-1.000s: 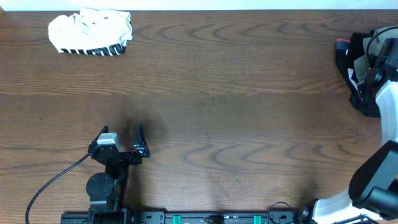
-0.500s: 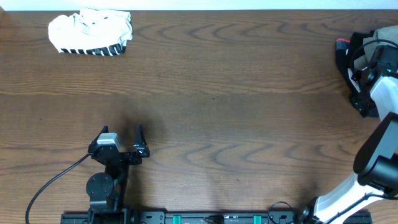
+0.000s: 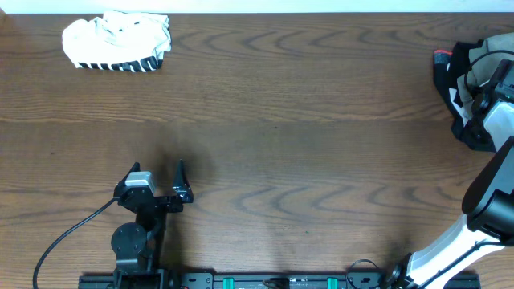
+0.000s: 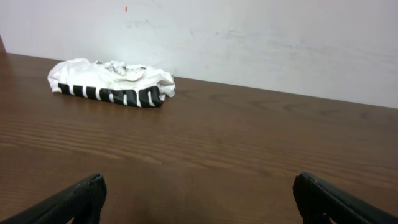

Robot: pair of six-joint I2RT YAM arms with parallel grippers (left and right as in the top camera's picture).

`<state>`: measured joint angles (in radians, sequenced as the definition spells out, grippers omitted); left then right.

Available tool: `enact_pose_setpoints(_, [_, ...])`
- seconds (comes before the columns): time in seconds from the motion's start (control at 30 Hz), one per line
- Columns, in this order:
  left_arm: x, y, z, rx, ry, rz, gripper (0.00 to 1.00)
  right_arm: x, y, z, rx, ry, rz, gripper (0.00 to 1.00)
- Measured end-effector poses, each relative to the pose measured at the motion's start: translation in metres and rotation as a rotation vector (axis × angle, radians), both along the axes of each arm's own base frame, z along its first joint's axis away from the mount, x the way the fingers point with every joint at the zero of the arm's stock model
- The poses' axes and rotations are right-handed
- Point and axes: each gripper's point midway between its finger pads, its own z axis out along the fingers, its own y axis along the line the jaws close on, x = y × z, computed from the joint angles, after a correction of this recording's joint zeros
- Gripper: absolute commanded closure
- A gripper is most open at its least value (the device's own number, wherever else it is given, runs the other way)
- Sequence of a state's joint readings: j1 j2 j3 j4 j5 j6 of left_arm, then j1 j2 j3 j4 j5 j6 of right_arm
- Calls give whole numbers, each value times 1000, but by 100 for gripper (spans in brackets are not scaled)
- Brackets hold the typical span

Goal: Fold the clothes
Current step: 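Reach the right gripper to the clothes pile and grasp the khaki pants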

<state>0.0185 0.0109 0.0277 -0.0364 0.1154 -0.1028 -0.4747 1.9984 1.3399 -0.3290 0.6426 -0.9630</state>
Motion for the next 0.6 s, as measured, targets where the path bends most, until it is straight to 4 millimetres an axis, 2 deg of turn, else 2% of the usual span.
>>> enact_pose_setpoints(0.13, [0,0,0,0,0,0,2,1,1,-2,13,1,12,18])
enact_pose_setpoints(0.2, [0,0,0,0,0,0,2,0,-1,-2,19,2,14,30])
enact_pose_setpoints(0.27, [0,0,0,0,0,0,2,-2,-3,-3,23,1,12,53])
enact_pose_setpoints(0.3, [0,0,0,0,0,0,2,-3,-4,-3,27,-2,9,59])
enact_pose_setpoints(0.47, [0,0,0,0,0,0,2,-4,-7,-4,34,-12,-1,72])
enact_pose_setpoints(0.5, [0,0,0,0,0,0,2,-4,-7,-4,34,-16,-4,78])
enact_pose_setpoints(0.57, [0,0,0,0,0,0,2,-4,-7,-4,35,-26,-13,96])
enact_pose_setpoints(0.6, [0,0,0,0,0,0,2,-4,-7,-4,35,-34,-21,99])
